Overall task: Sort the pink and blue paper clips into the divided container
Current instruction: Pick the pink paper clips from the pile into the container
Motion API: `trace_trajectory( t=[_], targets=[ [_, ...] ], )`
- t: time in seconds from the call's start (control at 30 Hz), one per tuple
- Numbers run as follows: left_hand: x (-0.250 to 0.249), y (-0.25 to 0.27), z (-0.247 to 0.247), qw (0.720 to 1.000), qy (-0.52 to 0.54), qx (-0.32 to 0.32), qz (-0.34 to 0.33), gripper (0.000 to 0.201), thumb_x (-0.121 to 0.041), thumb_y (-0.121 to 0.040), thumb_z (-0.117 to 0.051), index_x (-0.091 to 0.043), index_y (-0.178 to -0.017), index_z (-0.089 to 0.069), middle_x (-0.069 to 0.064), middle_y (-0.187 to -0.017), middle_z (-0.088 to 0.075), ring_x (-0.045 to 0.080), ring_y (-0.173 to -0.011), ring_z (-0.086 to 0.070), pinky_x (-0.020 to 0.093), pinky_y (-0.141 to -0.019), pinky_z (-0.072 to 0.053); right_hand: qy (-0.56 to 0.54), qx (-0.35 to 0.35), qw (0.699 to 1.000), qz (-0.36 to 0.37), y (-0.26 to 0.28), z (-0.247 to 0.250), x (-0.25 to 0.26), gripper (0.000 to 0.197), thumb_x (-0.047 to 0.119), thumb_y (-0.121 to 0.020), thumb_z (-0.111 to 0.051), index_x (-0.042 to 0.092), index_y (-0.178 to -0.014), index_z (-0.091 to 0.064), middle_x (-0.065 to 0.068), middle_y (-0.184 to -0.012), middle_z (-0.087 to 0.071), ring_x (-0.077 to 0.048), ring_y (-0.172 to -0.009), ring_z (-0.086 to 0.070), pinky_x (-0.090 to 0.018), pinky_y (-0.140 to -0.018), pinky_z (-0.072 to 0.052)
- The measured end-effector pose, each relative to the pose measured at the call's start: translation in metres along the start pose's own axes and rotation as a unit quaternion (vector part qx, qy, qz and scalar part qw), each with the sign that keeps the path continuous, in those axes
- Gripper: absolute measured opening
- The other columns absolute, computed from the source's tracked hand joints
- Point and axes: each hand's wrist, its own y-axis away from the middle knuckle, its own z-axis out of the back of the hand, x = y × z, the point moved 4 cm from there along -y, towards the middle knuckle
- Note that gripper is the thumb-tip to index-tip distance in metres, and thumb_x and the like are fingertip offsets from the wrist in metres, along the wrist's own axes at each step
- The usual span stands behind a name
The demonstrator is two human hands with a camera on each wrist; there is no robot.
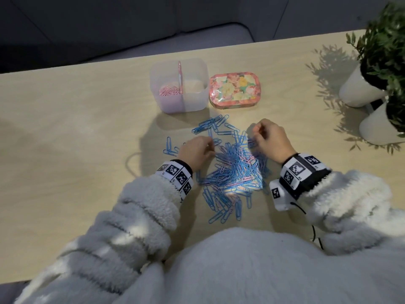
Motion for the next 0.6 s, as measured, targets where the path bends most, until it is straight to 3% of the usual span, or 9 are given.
trace_trajectory(
  t=[0.07,0.1,0.13,0.2,0.27,0.37,0.53,0.6],
  targets=[
    [0.006,0.001,0.007,1.000,-0.024,-0.019,-0.004,0.009,-0.020,-0.086,-0.058,-0.015,-0.093,-0.060,0.005,-0.101,-0.061,0.023,-0.093,-0.056,0.030,-0.073,-0.038,-0.084,0.004,0.996,-0.033,-0.002,-0.004,-0.005,0.025,-0.006,-0.086,-0.045,0.014,-0.075,-0.055,0.006,-0.069,-0.054,0.005,-0.054,-0.053,-0.004,-0.055,-0.037],
    [0.009,0.001,0.010,0.999,-0.033,-0.025,-0.007,0.009,-0.019,-0.086,-0.057,-0.015,-0.094,-0.060,0.006,-0.102,-0.061,0.025,-0.094,-0.056,0.031,-0.074,-0.039,-0.120,0.010,0.991,-0.049,-0.002,-0.009,-0.007,0.030,-0.005,-0.087,-0.043,0.018,-0.070,-0.053,0.007,-0.068,-0.054,0.006,-0.051,-0.053,-0.009,-0.057,-0.042],
    [0.011,0.000,0.012,0.999,-0.037,-0.030,-0.012,0.011,-0.019,-0.087,-0.056,-0.015,-0.096,-0.059,0.007,-0.103,-0.061,0.025,-0.095,-0.056,0.032,-0.075,-0.040,-0.131,0.019,0.990,-0.057,-0.002,-0.013,-0.009,0.032,-0.002,-0.087,-0.044,0.022,-0.068,-0.052,0.005,-0.068,-0.055,0.004,-0.053,-0.053,-0.018,-0.061,-0.044],
    [0.009,-0.003,0.014,0.998,-0.043,-0.030,-0.037,0.014,-0.018,-0.089,-0.053,-0.015,-0.101,-0.060,0.007,-0.107,-0.061,0.026,-0.099,-0.055,0.035,-0.078,-0.042,-0.091,0.063,0.993,-0.043,0.000,-0.022,-0.004,0.020,0.007,-0.087,-0.051,0.018,-0.070,-0.055,-0.001,-0.069,-0.057,-0.012,-0.062,-0.051,-0.025,-0.068,-0.040],
    [-0.001,-0.008,0.011,0.996,-0.054,-0.017,-0.075,0.017,-0.018,-0.090,-0.052,-0.016,-0.105,-0.060,0.008,-0.110,-0.061,0.027,-0.103,-0.055,0.038,-0.081,-0.043,-0.015,0.116,0.993,-0.022,0.005,-0.031,-0.001,0.010,0.020,-0.083,-0.062,0.016,-0.076,-0.057,-0.002,-0.068,-0.055,-0.017,-0.063,-0.049,-0.029,-0.065,-0.039],
    [-0.017,-0.015,0.003,0.992,-0.074,0.017,-0.104,0.020,-0.025,-0.089,-0.054,-0.016,-0.105,-0.061,0.008,-0.109,-0.059,0.025,-0.105,-0.055,0.036,-0.082,-0.043,0.111,0.127,0.985,-0.023,0.011,-0.039,0.002,0.019,0.034,-0.078,-0.067,0.018,-0.079,-0.056,0.004,-0.066,-0.052,-0.021,-0.069,-0.051,-0.030,-0.063,-0.037],
    [-0.022,-0.021,-0.003,0.991,-0.077,0.040,-0.102,0.016,-0.019,-0.089,-0.053,-0.009,-0.097,-0.061,0.011,-0.107,-0.058,0.025,-0.103,-0.053,0.036,-0.086,-0.041,0.069,0.130,0.989,-0.027,0.007,-0.035,0.000,0.016,0.023,-0.083,-0.065,0.015,-0.072,-0.056,-0.003,-0.068,-0.057,-0.021,-0.069,-0.053,-0.029,-0.064,-0.039],
    [-0.016,-0.019,-0.004,0.994,-0.051,0.039,-0.087,0.014,-0.016,-0.089,-0.051,-0.006,-0.096,-0.059,0.012,-0.106,-0.056,0.025,-0.102,-0.052,0.036,-0.086,-0.041,-0.035,0.132,0.989,-0.047,0.005,-0.028,-0.003,0.018,0.020,-0.086,-0.063,0.014,-0.071,-0.055,-0.004,-0.064,-0.056,-0.017,-0.057,-0.053,-0.027,-0.057,-0.041]
  ],
)
